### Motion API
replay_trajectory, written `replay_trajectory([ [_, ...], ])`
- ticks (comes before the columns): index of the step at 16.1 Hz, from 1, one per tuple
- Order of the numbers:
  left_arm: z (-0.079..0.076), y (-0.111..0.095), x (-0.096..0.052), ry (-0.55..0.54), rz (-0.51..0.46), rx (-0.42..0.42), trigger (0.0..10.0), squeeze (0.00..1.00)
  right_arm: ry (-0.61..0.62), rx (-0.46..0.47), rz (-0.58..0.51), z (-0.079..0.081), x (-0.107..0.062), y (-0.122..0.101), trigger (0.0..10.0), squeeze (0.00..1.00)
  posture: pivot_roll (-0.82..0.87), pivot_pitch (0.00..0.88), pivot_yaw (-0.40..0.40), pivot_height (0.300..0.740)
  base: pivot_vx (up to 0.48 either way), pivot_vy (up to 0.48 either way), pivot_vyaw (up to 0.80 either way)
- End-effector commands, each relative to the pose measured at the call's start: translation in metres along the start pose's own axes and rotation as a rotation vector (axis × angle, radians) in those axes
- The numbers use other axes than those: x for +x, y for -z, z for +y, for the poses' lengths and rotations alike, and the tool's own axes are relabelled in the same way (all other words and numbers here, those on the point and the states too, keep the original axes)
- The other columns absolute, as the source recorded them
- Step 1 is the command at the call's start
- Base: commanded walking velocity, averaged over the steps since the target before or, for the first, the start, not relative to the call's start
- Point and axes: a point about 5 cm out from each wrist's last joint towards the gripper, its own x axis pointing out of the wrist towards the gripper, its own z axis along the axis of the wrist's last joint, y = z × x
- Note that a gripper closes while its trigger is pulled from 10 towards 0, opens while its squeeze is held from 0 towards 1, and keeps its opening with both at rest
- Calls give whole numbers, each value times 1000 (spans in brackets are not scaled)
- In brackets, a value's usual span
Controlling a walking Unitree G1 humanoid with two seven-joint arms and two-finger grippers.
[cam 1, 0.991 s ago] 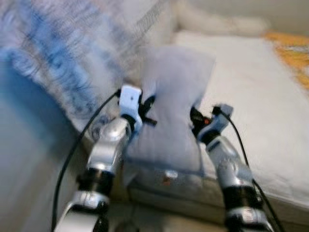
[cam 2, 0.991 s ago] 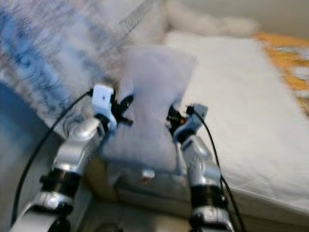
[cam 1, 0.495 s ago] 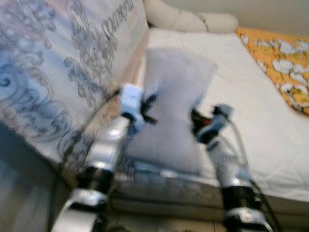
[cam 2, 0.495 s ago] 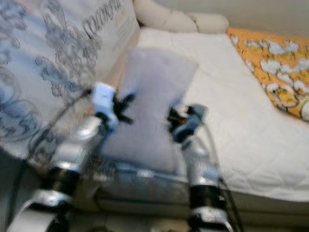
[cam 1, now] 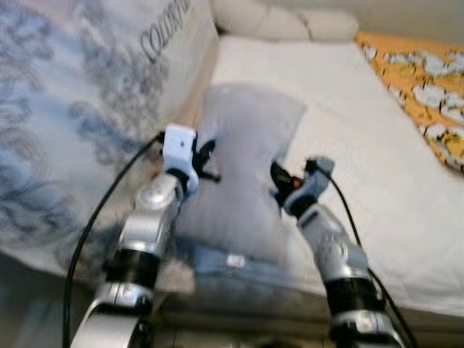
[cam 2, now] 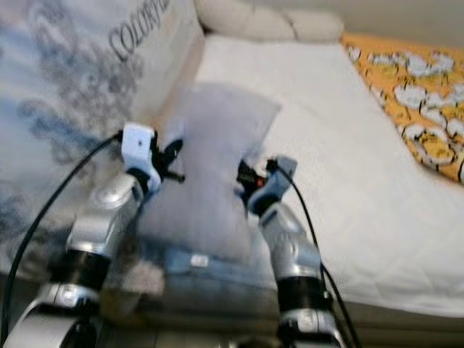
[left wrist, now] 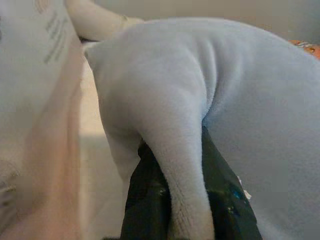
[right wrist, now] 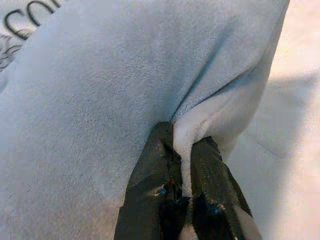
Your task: Clean up the room
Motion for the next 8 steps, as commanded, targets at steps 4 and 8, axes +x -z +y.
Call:
replay_trajectory([
  [4,-7,-14,5,28,-50,24,10000,0,-12,-13,-24,4,3,-7,10000,0,65,0,-41,740,371,0,0],
  [8,-7,-14,6,29,-43,30,10000,0,-5,-20,-15,3,5,-5,10000,0,72,0,-38,740,375,0,0],
])
